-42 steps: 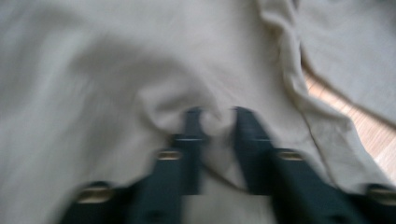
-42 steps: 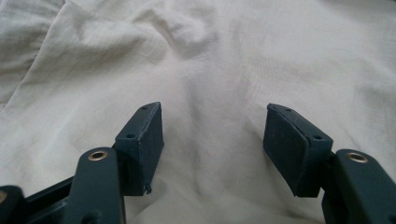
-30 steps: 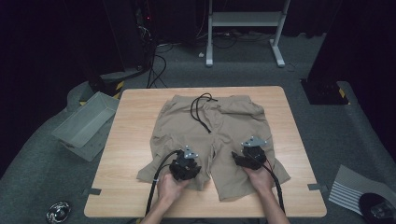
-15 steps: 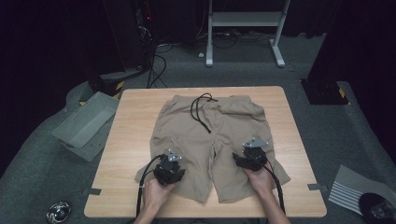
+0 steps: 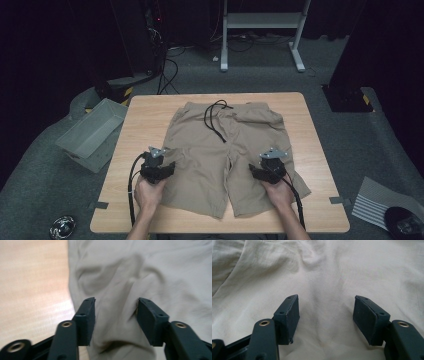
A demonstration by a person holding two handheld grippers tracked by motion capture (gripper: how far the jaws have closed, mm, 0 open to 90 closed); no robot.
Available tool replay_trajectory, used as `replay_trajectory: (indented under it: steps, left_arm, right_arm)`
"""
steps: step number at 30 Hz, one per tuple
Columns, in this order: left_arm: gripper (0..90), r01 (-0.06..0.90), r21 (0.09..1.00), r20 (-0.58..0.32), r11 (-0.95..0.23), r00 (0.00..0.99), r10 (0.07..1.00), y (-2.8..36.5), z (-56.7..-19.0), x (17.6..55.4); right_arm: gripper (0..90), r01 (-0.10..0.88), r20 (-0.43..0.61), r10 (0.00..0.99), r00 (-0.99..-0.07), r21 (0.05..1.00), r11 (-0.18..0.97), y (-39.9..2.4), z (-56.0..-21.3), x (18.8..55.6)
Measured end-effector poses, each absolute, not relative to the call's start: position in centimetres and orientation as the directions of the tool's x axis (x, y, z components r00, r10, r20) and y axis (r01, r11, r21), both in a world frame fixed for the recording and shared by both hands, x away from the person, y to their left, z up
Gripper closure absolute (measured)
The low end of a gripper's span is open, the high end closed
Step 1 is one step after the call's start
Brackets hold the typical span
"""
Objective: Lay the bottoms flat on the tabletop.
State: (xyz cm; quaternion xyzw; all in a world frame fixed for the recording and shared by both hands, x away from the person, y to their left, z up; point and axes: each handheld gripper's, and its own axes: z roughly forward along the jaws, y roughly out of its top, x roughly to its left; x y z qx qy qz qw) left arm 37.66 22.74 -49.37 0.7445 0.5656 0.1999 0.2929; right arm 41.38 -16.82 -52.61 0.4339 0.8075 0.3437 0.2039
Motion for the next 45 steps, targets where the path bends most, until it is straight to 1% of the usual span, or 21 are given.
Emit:
replay_trajectory:
  steps: [2, 4, 7, 11, 12, 18, 20, 22, 23, 24, 26, 27, 30, 31, 32, 33, 34, 35, 38, 41, 45]
  left_arm:
    - [60.6, 0.736, 0.644, -0.033, -0.208, 0.299, 0.954, 22.7, -49.8, 37.4]
    - [64.0, 0.747, 0.612, -0.002, -0.261, 0.331, 0.944, 22.4, -50.8, 36.6]
    - [65.8, 0.744, 0.613, -0.011, -0.265, 0.344, 0.939, 22.7, -51.0, 35.4]
    - [56.9, 0.733, 0.648, -0.024, -0.207, 0.291, 0.957, 23.9, -50.0, 35.7]
    - [49.3, 0.726, 0.668, -0.036, -0.165, 0.254, 0.967, 24.6, -49.6, 36.3]
    - [46.0, 0.747, 0.653, -0.047, -0.120, 0.198, 0.979, 25.5, -49.7, 39.2]
    - [48.6, 0.756, 0.644, -0.045, -0.119, 0.193, 0.980, 25.6, -50.0, 39.6]
    - [59.2, 0.776, 0.606, 0.006, -0.174, 0.213, 0.977, 25.5, -50.9, 39.9]
    - [70.6, 0.773, 0.601, 0.027, -0.201, 0.232, 0.972, 25.4, -50.9, 39.5]
    - [76.9, 0.771, 0.591, 0.070, -0.237, 0.244, 0.967, 25.2, -50.8, 39.2]
    - [86.1, 0.768, 0.577, 0.110, -0.277, 0.263, 0.959, 25.1, -50.7, 38.9]
    - [87.5, 0.773, 0.541, 0.168, -0.331, 0.286, 0.943, 24.9, -50.6, 38.4]
    - [87.8, 0.787, 0.512, 0.181, -0.343, 0.292, 0.939, 25.1, -50.3, 38.1]
    - [85.7, 0.785, 0.522, 0.170, -0.335, 0.289, 0.942, 25.1, -50.2, 38.0]
    - [80.5, 0.761, 0.576, 0.111, -0.298, 0.288, 0.951, 24.8, -49.7, 38.0]
    - [72.3, 0.743, 0.611, 0.064, -0.272, 0.296, 0.953, 24.6, -49.3, 38.2]
    - [65.1, 0.743, 0.611, 0.064, -0.272, 0.296, 0.953, 24.6, -49.3, 38.2]
    - [58.7, 0.700, 0.669, 0.009, -0.250, 0.329, 0.944, 23.5, -48.5, 38.9]
    - [46.3, 0.659, 0.710, -0.021, -0.249, 0.373, 0.928, 21.8, -47.9, 40.0]
    - [43.6, 0.643, 0.710, -0.010, -0.288, 0.418, 0.909, 19.0, -48.3, 42.3]
    - [43.4, 0.662, 0.684, -0.002, -0.308, 0.424, 0.906, 17.8, -49.5, 43.5]
  right_arm:
    - [37.8, 0.564, -0.028, 0.842, -0.538, 0.731, 0.384, -16.8, -52.6, 41.4]
    - [37.9, 0.562, -0.030, 0.842, -0.539, 0.731, 0.386, -16.8, -52.6, 41.4]
    - [37.8, 0.564, -0.028, 0.842, -0.538, 0.731, 0.385, -16.8, -52.6, 41.4]
    - [37.8, 0.564, -0.028, 0.842, -0.539, 0.731, 0.385, -16.8, -52.6, 41.4]
    - [37.8, 0.563, -0.029, 0.842, -0.539, 0.731, 0.385, -16.8, -52.6, 41.4]
    - [37.8, 0.564, -0.026, 0.842, -0.538, 0.731, 0.384, -16.8, -52.6, 41.4]
    - [37.8, 0.564, -0.027, 0.842, -0.539, 0.731, 0.384, -16.8, -52.6, 41.4]
    - [38.0, 0.567, -0.022, 0.842, -0.539, 0.730, 0.382, -16.8, -52.6, 41.4]
    - [38.1, 0.564, -0.022, 0.838, -0.545, 0.730, 0.386, -17.0, -52.6, 41.2]
    - [38.1, 0.561, -0.021, 0.835, -0.550, 0.731, 0.389, -17.1, -52.6, 41.0]
    - [38.0, 0.560, -0.021, 0.833, -0.553, 0.730, 0.391, -17.3, -52.6, 40.8]
    - [38.0, 0.556, -0.022, 0.826, -0.564, 0.730, 0.399, -17.7, -52.6, 40.0]
    - [38.0, 0.548, -0.018, 0.812, -0.583, 0.730, 0.409, -18.2, -52.6, 39.0]
    - [38.3, 0.548, -0.017, 0.799, -0.602, 0.719, 0.428, -18.6, -52.4, 38.3]
    - [39.1, 0.550, -0.017, 0.793, -0.609, 0.711, 0.438, -18.7, -52.3, 38.1]
    - [40.3, 0.554, -0.016, 0.789, -0.614, 0.703, 0.446, -18.8, -52.2, 38.1]
    - [40.3, 0.554, -0.016, 0.789, -0.614, 0.703, 0.446, -18.8, -52.2, 38.1]
    - [43.1, 0.551, -0.014, 0.797, -0.604, 0.715, 0.430, -19.1, -51.8, 38.4]
    - [47.4, 0.553, -0.020, 0.830, -0.558, 0.736, 0.390, -19.7, -51.1, 39.9]
    - [54.1, 0.572, -0.041, 0.846, -0.532, 0.719, 0.395, -20.0, -51.1, 41.6]
    - [65.3, 0.592, -0.029, 0.837, -0.547, 0.693, 0.411, -20.1, -51.8, 42.4]
